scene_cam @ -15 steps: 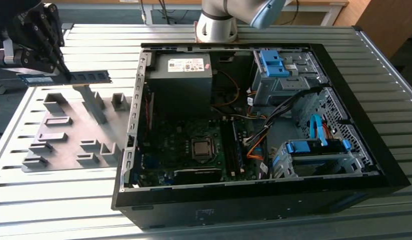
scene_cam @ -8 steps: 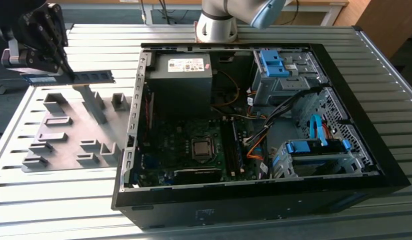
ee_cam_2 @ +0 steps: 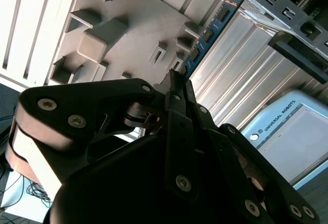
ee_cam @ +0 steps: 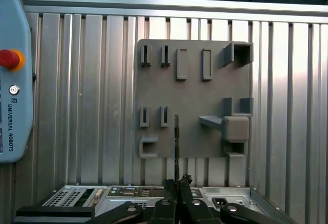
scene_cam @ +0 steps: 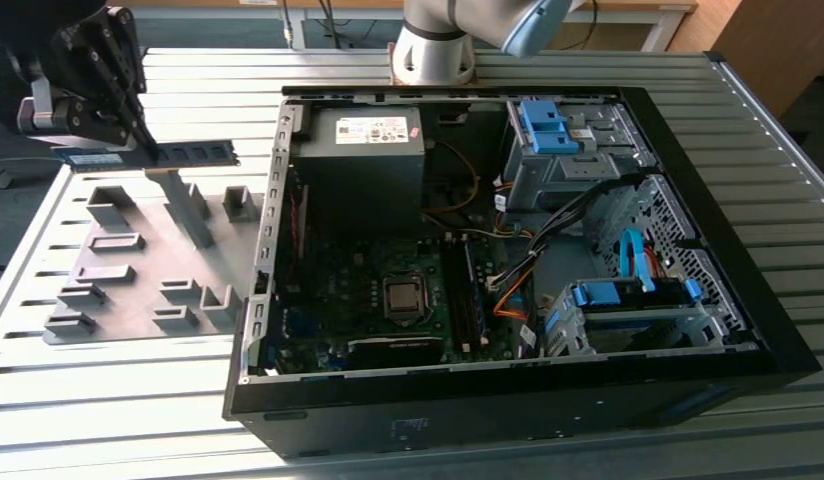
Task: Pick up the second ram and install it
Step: 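Pick up the second ram and move it above second insertion slot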
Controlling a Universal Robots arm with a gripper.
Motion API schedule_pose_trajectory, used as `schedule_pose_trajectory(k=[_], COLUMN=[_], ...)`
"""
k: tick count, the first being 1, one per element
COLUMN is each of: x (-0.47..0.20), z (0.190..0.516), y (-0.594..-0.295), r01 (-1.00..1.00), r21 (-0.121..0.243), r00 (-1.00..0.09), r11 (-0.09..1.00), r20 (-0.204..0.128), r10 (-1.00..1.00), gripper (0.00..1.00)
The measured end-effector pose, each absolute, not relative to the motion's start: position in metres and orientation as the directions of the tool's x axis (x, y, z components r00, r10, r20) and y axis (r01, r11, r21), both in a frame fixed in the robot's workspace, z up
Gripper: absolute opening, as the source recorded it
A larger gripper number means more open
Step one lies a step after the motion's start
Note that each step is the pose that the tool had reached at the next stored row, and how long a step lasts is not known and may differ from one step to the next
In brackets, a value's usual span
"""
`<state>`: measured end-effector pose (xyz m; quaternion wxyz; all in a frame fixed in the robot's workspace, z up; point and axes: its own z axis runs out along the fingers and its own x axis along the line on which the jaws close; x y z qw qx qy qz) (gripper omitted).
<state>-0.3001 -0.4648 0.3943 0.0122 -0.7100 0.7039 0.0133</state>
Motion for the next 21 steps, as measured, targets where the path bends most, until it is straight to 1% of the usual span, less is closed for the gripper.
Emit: schedule_pose_trajectory(k=[21], x=[-0.283], z=[0.394], y=[-0.465], r01=[-1.000], r21=[0.002], r00=[0.009], r11=[-0.009], r20=[-0.036], r10=[-0.999], gripper=[0.14])
